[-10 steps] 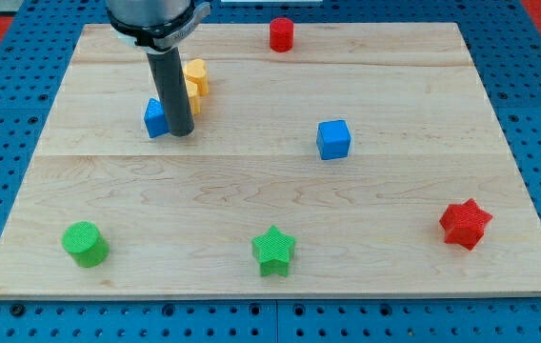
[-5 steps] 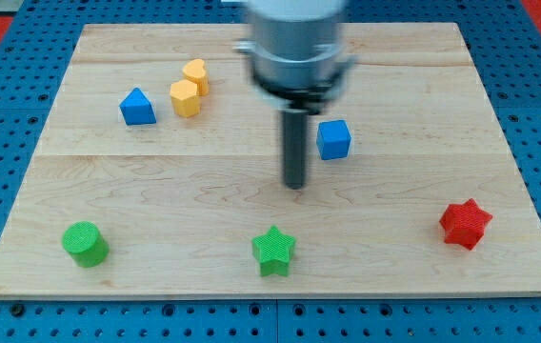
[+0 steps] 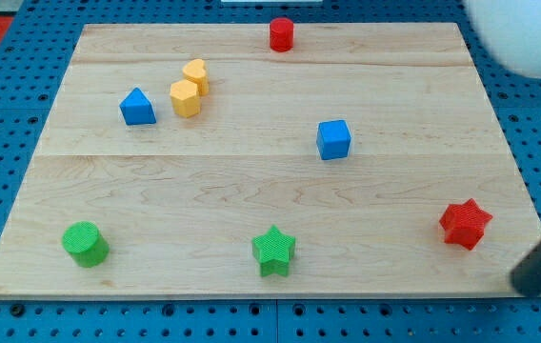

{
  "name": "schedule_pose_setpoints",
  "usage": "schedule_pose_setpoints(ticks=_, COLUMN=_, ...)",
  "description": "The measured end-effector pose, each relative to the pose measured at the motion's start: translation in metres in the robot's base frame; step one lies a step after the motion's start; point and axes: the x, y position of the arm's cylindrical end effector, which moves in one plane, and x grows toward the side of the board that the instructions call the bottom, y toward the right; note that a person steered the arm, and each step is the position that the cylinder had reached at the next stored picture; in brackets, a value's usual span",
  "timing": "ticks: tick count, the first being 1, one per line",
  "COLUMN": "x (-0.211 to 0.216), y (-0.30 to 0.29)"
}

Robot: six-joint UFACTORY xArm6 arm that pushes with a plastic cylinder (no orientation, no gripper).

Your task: Push the red star to the center

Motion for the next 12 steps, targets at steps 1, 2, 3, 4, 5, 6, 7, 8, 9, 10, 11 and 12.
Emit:
schedule_pose_setpoints(ticks=1, x=-0.030, y=-0.019)
schedule_pose_setpoints(ticks=2, x=-0.042, y=-0.055)
schedule_pose_setpoints(ticks=3, x=-0.057, y=-0.062)
schedule_pose_setpoints(ticks=4, x=-0.073, y=-0.062)
schedule_pose_setpoints(ticks=5, x=-0.082, y=-0.062)
schedule_pose_setpoints(ticks=6, x=-0.082, y=-0.062)
schedule_pose_setpoints(ticks=7, x=-0.082, y=-0.052)
schedule_pose_setpoints(ticks=8, x=-0.083, y=-0.043)
schedule_pose_setpoints(ticks=9, x=-0.086, y=-0.085)
schedule_pose_setpoints(ticks=10, x=-0.098, y=-0.089)
schedule_pose_setpoints(ticks=11, x=-0.103, y=-0.082)
schedule_pose_setpoints(ticks=12, x=-0.114, y=-0.098)
